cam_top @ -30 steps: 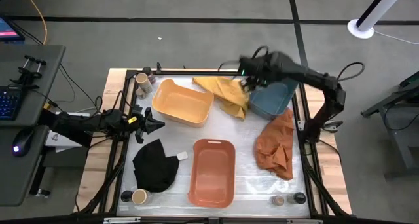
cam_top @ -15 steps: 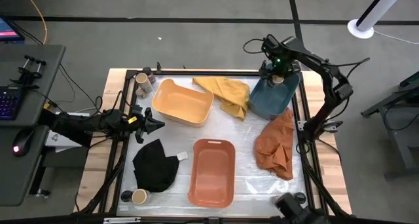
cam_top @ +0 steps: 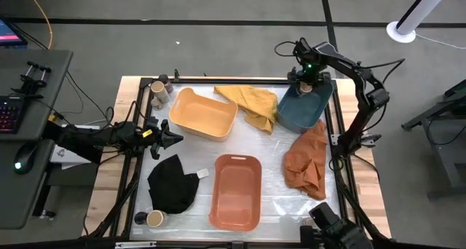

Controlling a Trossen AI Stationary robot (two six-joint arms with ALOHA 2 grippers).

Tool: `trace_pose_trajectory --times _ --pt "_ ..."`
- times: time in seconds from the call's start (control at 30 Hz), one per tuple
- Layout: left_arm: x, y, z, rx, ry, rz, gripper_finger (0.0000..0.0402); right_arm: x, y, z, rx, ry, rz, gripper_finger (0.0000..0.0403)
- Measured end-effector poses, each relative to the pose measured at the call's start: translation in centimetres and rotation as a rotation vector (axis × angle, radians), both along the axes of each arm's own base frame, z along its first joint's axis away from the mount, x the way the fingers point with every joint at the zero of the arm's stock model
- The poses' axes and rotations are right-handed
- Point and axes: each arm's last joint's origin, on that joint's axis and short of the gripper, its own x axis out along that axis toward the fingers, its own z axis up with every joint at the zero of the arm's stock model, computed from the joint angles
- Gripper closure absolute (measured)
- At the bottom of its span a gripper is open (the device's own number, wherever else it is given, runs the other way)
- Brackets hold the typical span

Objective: Sort spices by type
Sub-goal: Put the bottom right gold seasoning bottle into the blue bin, then put the bottom gold seasoning bottle into the blue bin

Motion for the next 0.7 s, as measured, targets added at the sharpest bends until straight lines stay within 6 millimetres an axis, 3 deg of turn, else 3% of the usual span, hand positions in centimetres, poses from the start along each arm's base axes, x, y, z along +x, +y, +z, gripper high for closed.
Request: trace_pose_trajectory --times 0.07,0.27,0.4,0.57,0.7 --pt "0.0 0.0 0.0 0.0 0.0 0.0 0.0401 0.0 0.0 0.0 0.004 0.003 -0.012 0.0123" --pt "0.0 0.0 0.0 0.0 0.0 0.0 0.0401 0.0 0.0 0.0 0.004 0.002 0.011 0.0035" --pt "0.0 0.0 0.0 0.0 0.0 0.0 0.0401 0.1 -0.1 0.7 0.004 -0.011 0.039 0.0021" --pt "0.0 0.0 0.0 0.0 0.0 0.0 0.0401 0.5 -0.1 3.3 -0.008 -0.014 0.126 0.0018" --pt "0.0 0.0 0.0 0.0 0.0 0.0 0.0401 1.8 0.4 6.9 -0.066 -0.043 0.229 0.0017"
